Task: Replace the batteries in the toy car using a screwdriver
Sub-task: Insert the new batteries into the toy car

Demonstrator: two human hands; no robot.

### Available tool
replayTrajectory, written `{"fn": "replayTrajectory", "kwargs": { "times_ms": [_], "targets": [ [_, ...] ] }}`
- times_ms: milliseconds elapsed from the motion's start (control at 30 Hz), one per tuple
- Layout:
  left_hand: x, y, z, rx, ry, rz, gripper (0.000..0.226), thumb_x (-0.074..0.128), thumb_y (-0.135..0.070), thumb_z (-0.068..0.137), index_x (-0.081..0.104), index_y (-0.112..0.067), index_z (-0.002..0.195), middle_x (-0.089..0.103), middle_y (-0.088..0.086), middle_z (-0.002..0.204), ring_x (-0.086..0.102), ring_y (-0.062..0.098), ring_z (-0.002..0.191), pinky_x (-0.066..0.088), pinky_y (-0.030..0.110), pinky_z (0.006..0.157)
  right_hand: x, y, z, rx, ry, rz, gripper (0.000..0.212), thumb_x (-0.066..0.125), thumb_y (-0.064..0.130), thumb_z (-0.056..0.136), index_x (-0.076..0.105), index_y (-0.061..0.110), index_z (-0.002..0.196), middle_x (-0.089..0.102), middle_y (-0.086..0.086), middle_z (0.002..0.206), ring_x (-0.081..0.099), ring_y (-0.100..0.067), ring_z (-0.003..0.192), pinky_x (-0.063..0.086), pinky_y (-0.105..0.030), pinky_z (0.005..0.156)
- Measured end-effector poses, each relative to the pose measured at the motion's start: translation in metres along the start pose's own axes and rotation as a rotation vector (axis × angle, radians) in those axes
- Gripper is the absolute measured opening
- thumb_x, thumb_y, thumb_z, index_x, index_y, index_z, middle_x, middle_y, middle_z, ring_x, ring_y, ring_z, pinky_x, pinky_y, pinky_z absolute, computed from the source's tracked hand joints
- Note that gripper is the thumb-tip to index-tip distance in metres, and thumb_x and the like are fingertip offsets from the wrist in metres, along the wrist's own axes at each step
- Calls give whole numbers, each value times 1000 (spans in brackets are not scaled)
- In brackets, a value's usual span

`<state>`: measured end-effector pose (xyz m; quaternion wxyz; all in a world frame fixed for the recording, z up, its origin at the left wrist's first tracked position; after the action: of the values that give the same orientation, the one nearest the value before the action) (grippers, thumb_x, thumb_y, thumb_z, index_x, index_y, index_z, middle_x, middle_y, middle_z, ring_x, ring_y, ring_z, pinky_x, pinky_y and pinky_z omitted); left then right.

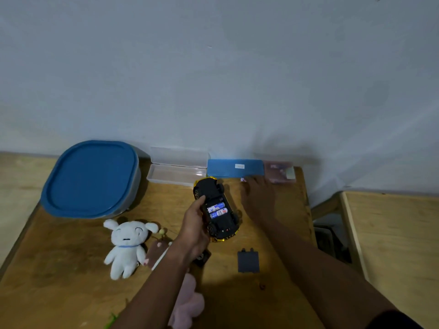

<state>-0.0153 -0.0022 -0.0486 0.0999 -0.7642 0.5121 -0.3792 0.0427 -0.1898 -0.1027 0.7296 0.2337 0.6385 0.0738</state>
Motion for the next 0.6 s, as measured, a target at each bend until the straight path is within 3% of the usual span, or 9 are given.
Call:
{"fn": "replayTrajectory", "kwargs": {
  "times_ms": [233, 367, 467, 600],
  "targets": [
    [-5, 1, -3, -26, 17, 52, 43, 38, -37, 105, 67, -9, 120, 77, 13, 98, 76, 31, 87, 56, 48, 88, 8, -2, 3, -37, 111, -123, 28, 49, 30, 100, 65, 15, 117, 60, -9, 122, 48, -30, 122, 43, -43, 95],
    [-7, 3, -11, -40, 27, 26, 45, 40, -38, 103, 66, -8, 123, 76, 15, 100, 75, 32, 89, 58, 47, 84, 1, 0, -7, -69, 134, -71, 25, 51, 27, 100, 67, 15, 114, 65, -7, 113, 55, -26, 110, 41, -37, 91],
    [-8, 3, -19, -42, 41, 19, 47, 41, -40, 103, 65, -8, 127, 73, 15, 106, 72, 33, 93, 59, 45, 82, -10, 9, -23, -55, 163, 102, 14, 56, 23, 96, 66, 18, 104, 64, -1, 96, 58, -19, 92, 42, -30, 77],
    [-7, 8, -32, -26, 60, 34, 44, 41, -42, 103, 68, -12, 122, 76, 12, 102, 73, 30, 91, 58, 45, 83, -37, 21, -52, 174, 10, 571, 6, 70, 17, 88, 68, 17, 93, 64, 11, 81, 63, -4, 76, 51, -25, 70]
  ]
}}
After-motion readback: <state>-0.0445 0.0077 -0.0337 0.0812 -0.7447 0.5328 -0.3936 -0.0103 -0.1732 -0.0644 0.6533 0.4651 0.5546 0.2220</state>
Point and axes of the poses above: each hand's wrist, its own z-axis towards the middle knuckle, its own x-axis out of the palm, y = z × x, the point moved 4 cm from there along z, towards the middle knuckle
